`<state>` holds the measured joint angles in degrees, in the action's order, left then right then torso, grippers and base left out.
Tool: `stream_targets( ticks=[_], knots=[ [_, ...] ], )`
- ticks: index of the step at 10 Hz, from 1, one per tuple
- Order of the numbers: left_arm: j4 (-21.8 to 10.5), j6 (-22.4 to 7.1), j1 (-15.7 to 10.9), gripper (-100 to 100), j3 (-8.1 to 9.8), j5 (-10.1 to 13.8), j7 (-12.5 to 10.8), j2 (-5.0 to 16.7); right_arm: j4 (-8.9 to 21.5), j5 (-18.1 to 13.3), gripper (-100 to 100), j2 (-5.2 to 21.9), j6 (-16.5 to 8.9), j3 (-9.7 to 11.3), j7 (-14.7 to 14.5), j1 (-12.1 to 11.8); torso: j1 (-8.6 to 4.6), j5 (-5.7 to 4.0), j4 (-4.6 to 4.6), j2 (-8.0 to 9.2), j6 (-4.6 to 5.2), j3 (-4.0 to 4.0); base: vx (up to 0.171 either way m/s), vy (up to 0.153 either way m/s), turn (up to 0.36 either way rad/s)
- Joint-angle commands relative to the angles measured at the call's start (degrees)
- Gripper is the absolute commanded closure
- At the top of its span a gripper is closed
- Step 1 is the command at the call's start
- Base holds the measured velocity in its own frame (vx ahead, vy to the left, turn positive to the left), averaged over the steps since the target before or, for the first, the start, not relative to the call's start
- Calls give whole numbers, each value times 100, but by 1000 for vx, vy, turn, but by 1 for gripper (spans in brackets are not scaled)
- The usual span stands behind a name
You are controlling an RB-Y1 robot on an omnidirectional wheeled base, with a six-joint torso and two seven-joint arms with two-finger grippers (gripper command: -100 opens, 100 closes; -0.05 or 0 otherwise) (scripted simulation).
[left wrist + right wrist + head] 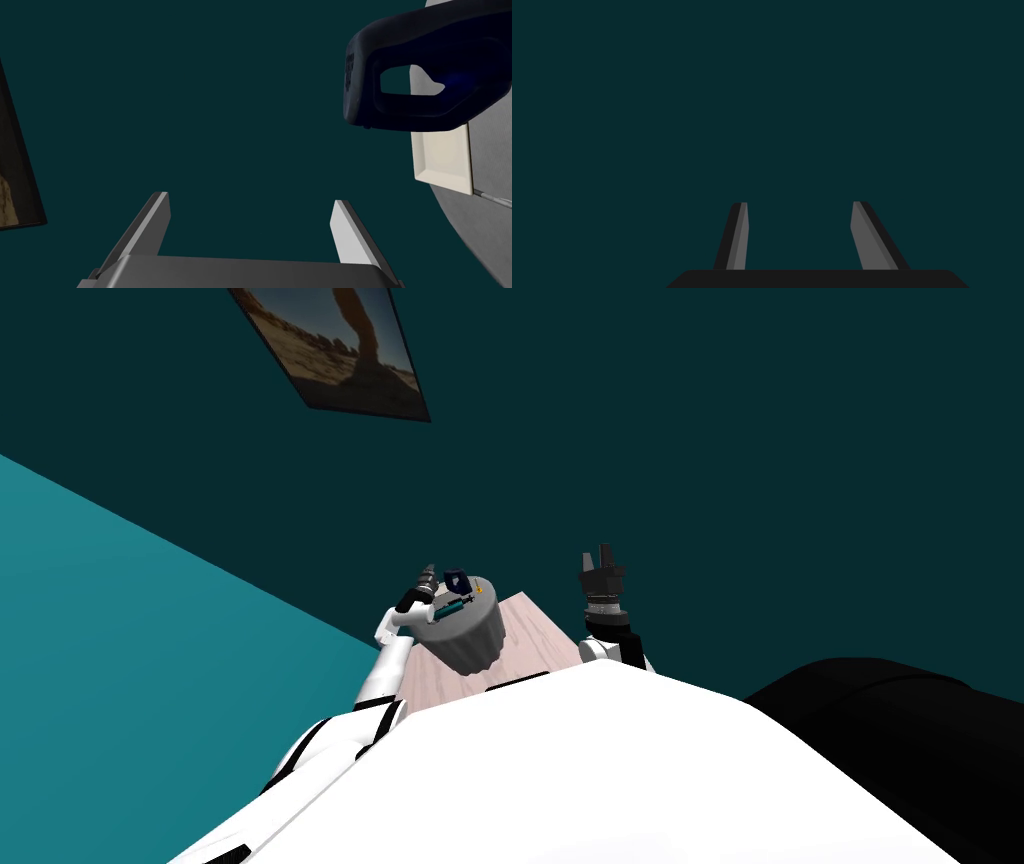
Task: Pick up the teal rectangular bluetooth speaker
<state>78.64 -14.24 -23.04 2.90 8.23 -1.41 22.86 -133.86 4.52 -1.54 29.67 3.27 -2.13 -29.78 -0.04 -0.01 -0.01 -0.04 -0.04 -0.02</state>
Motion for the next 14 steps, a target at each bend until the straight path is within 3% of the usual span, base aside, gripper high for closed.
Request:
stream_targets(
  ticks=[1, 2, 3, 4, 5, 6, 8, 9, 12, 13, 14],
  knots=[
    [-162, -24, -31, -100, -3, 16, -8, 22, 0, 0, 0, 0, 0, 0, 0, 0, 0, 0, 0, 0, 0, 0, 3, -7, 1],
    [-406, -288, -269, -100, 34, 51, -36, 76, 0, 0, 0, 0, 0, 0, 0, 0, 4, 1, 0, 2, 0, 1, 9, -11, -4],
    [-550, -288, -269, -100, 34, 51, -36, 76, 0, 0, 0, 0, 0, 0, 0, 0, 2, 0, 1, -1, 1, 0, 12, -9, -7],
    [-710, -540, -496, -100, 76, 87, -64, 120, 0, 0, 0, 0, 0, 0, 0, 0, 3, 1, 0, -1, 0, -1, 21, -12, -4],
    [-945, -554, -496, -100, 76, 87, -64, 120, 0, 0, 0, 0, 0, 0, 0, 0, 3, 0, 0, -5, 0, -2, 22, -9, -3],
    [-1114, -758, -710, -100, 123, 122, -92, 154, 0, 0, 0, 0, 0, 0, 0, 0, 4, 1, -1, -5, -1, -3, 28, -6, 3],
    [-1346, -821, -710, -100, 123, 122, -92, 154, 0, 0, 0, 0, 0, 0, 0, 0, 6, 2, -2, -7, -1, -4, 19, -2, -1],
    [-1614, -1074, -913, -100, 173, 158, -119, 178, 0, 0, 0, 0, 0, 0, 0, 0, 6, 2, -1, -3, 0, -2, 24, -5, 2],
    [-2152, -1352, -1103, -100, 226, 194, -147, 193, 0, 0, 0, 0, 0, 0, 0, 0, 8, 2, -2, -11, 0, -6, 34, 1, 3],
    [-2485, -1492, -1282, -100, 282, 229, -175, 200, 0, 0, 0, 0, 0, 0, 0, 0, 7, 2, -3, -11, -1, -7, 52, 7, 8],
    [-2552, -1613, -1282, -100, 282, 229, -175, 200, 0, 0, 0, 0, 0, 0, 0, -1, 10, 2, -3, -15, -1, -9, 45, 4, 2]
  ],
)
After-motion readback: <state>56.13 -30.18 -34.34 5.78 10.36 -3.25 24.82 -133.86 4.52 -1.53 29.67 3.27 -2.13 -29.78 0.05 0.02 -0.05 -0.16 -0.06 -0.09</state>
